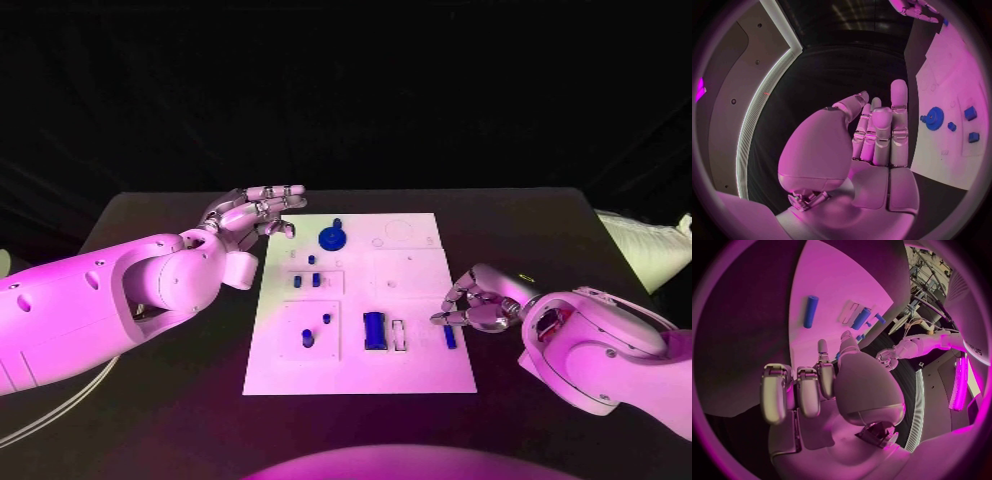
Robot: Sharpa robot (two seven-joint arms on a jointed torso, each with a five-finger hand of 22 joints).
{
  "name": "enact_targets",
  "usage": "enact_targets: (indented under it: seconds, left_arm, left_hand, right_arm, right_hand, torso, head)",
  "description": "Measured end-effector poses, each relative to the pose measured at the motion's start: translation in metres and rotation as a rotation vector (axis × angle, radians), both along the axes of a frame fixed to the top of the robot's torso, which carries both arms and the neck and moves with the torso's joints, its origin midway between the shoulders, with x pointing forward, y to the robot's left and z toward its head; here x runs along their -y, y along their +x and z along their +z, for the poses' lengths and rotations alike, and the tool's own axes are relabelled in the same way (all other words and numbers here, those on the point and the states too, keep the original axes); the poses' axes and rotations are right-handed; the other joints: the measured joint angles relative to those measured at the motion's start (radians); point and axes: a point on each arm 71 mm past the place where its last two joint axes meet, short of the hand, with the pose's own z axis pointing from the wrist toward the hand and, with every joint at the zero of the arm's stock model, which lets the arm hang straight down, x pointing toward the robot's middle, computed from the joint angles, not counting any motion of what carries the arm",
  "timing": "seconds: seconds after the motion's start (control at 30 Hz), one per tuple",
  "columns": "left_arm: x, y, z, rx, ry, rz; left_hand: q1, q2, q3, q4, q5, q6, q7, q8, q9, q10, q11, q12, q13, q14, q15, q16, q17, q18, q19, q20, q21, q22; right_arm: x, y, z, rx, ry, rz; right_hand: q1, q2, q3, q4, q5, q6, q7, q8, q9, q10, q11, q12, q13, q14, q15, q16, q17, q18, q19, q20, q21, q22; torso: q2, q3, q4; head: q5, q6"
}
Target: Assemble the parts on the task board
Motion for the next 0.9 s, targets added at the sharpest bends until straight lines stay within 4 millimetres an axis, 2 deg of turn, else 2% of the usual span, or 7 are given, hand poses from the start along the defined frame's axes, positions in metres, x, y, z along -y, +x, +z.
enact_targets:
  seconds: [0.17, 0.33, 0.77, 0.9]
  left_arm:
    - [0.001, 0.0, 0.0, -0.001, -0.001, -0.004]
    - [0.002, -0.001, 0.0, -0.001, -0.002, -0.006]
    - [0.002, -0.001, 0.0, -0.001, -0.002, -0.01]
    - [0.002, -0.001, 0.0, -0.001, -0.002, -0.011]
  left_hand:
    - [0.0, 0.0, 0.0, 0.0, 0.0, -0.004, 0.004, 0.0, 0.0, -0.004, 0.004, 0.0, 0.0, -0.003, 0.003, 0.0, -0.002, 0.0, 0.0, 0.0, 0.0, 0.001]
    - [0.0, 0.0, 0.0, 0.0, 0.0, -0.004, 0.004, 0.0, 0.0, -0.004, 0.004, 0.0, 0.0, -0.003, 0.003, 0.0, -0.002, 0.0, 0.0, 0.0, 0.0, 0.001]
    - [0.0, 0.0, 0.0, 0.0, 0.0, -0.004, 0.004, 0.0, 0.0, -0.004, 0.004, 0.0, 0.0, -0.002, 0.002, 0.0, -0.002, 0.0, 0.0, 0.0, 0.0, 0.001]
    - [0.0, 0.0, 0.0, 0.0, 0.0, -0.004, 0.004, 0.0, 0.0, -0.004, 0.004, 0.0, 0.0, -0.002, 0.002, 0.0, -0.002, 0.0, 0.0, 0.0, 0.0, 0.001]
  right_arm:
    - [0.006, -0.001, -0.002, 0.011, -0.044, 0.001]
    - [0.01, -0.001, -0.006, 0.012, -0.085, 0.003]
    - [0.009, 0.001, -0.015, 0.007, -0.17, 0.035]
    - [0.007, 0.001, -0.018, 0.0, -0.19, 0.05]
  right_hand:
    - [0.004, 0.004, 0.0, 0.0, 0.006, 0.005, -0.005, 0.0, -0.001, -0.002, 0.002, 0.0, 0.0, 0.0, 0.0, 0.0, 0.0, 0.0, 0.0, 0.0, 0.0, 0.0]
    - [0.006, 0.006, 0.0, 0.0, 0.006, 0.013, -0.006, 0.0, -0.003, -0.002, 0.002, 0.0, 0.001, 0.0, 0.0, 0.0, 0.0, 0.0, 0.0, 0.0, 0.0, 0.0]
    - [0.009, 0.009, -0.004, 0.004, 0.009, 0.048, -0.019, 0.0, -0.003, -0.004, 0.004, -0.006, 0.029, 0.0, 0.0, 0.0, 0.0, 0.0, 0.0, 0.0, 0.0, 0.0]
    - [0.009, 0.009, -0.004, 0.004, 0.005, 0.054, -0.018, 0.0, -0.002, -0.004, 0.004, -0.006, 0.029, 0.0, 0.0, 0.0, 0.0, 0.0, 0.0, 0.0, 0.0, 0.0]
  torso:
    - [0.0, 0.0002, 0.0008]
    - [0.0, 0.0006, 0.0027]
    - [0.001, 0.0004, 0.0039]
    - [0.001, 0.0005, 0.0038]
  head:
    - [-0.011, 0.002]
    - [-0.016, 0.004]
    - [-0.014, 0.001]
    - [-0.013, -0.001]
